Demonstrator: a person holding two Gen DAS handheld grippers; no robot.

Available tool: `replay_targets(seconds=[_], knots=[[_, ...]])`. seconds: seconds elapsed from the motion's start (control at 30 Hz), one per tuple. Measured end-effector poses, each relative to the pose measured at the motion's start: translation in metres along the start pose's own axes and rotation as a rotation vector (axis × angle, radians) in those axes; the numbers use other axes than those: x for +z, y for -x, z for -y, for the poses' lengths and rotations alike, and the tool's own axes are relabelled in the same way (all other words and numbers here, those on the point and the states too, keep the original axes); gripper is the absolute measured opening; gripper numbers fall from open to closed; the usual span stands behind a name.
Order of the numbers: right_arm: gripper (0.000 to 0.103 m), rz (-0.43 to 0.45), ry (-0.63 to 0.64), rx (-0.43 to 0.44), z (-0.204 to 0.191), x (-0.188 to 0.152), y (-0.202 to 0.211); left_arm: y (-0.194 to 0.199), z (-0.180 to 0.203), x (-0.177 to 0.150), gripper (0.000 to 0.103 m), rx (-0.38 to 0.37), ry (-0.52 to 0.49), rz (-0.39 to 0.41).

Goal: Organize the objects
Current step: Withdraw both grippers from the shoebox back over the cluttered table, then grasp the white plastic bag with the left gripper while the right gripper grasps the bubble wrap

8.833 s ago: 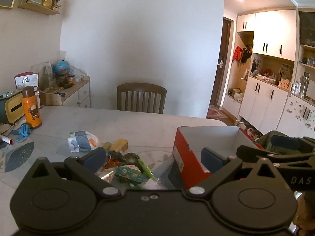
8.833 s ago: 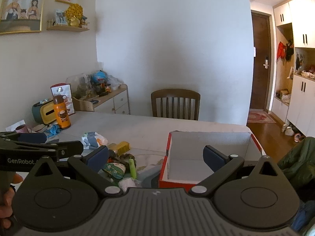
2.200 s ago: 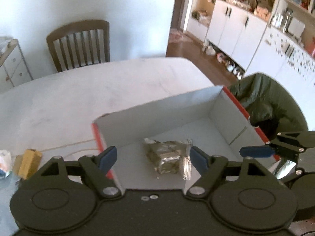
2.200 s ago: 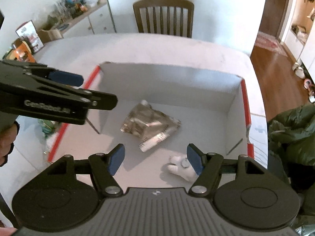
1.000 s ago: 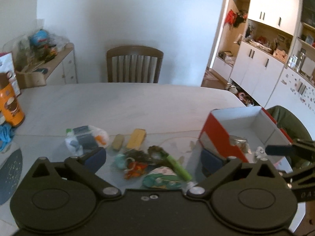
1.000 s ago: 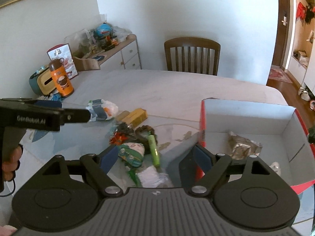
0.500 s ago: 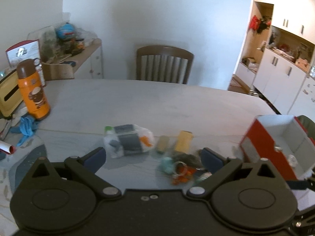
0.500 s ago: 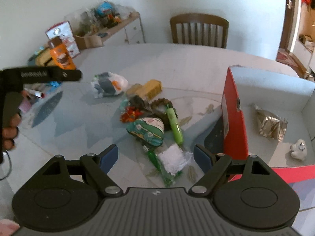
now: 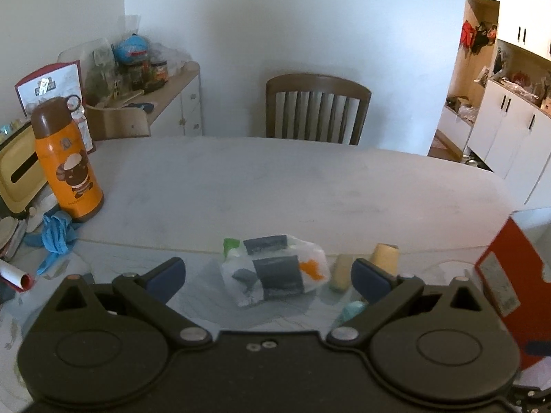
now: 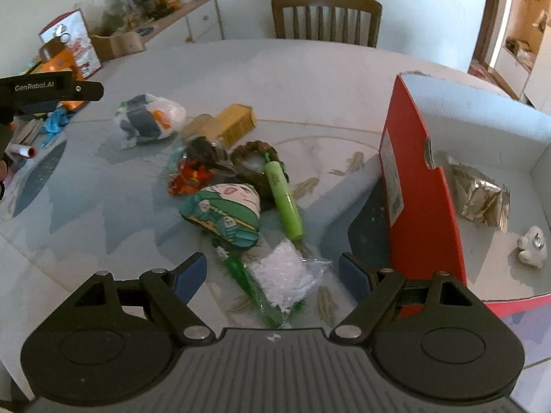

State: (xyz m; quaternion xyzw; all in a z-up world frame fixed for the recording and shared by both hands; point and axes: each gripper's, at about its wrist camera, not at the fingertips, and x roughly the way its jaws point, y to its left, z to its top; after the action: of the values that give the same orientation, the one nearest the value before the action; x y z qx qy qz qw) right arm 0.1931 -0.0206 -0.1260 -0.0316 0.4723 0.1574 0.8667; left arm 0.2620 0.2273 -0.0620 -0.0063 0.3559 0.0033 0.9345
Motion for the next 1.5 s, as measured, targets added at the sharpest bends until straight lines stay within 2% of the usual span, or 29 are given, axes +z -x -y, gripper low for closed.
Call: replay_targets(seconds=[0.1, 0.3, 0.43, 0.67, 0.73, 0.9, 1.1, 1.23, 1.37, 1.5], knots=[[0.084, -0.011, -0.010, -0.023, 0.002, 0.002, -0.011, -0.011, -0.003, 0.003, 0.102, 0.006, -0.010, -0.009], [0.073, -0.040, -0.017, -0.042, 0.006, 0.005, -0.026, -0.041, -0.009, 0.010, 0.102, 0.034, -0.028, -0.030], [0.069, -0.052, -0.033, -0.041, 0.009, 0.007, -0.030, -0.061, -0.013, 0.017, 0.102, 0.051, -0.033, -0.046], [0.066, -0.076, -0.046, -0.032, 0.012, 0.008, -0.035, -0.102, -0.014, 0.031, 0.102, 0.010, 0.005, -0.127], [0.066, -0.085, -0.046, -0.031, 0.012, 0.008, -0.037, -0.114, -0.019, 0.033, 0.102, 0.030, 0.048, -0.169], [0.065, -0.094, -0.038, -0.032, 0.012, 0.007, -0.039, -0.133, -0.039, 0.029, 0.102, 0.061, 0.238, -0.289], [0.065, -0.097, -0.027, -0.028, 0.011, 0.006, -0.040, -0.140, -0.052, 0.014, 0.102, 0.033, 0.423, -0.392], [0.063, -0.100, -0.031, -0.019, 0.013, 0.006, -0.041, -0.133, -0.045, 0.006, 0.100, 0.033, 0.431, -0.397], [0.056, -0.104, -0.041, -0.018, 0.014, 0.005, -0.042, -0.126, -0.042, 0.003, 0.086, 0.020, 0.415, -0.383], [0.049, -0.108, -0.049, -0.005, 0.015, 0.004, -0.041, -0.117, -0.041, 0.000, 0.078, 0.007, 0.426, -0.379]])
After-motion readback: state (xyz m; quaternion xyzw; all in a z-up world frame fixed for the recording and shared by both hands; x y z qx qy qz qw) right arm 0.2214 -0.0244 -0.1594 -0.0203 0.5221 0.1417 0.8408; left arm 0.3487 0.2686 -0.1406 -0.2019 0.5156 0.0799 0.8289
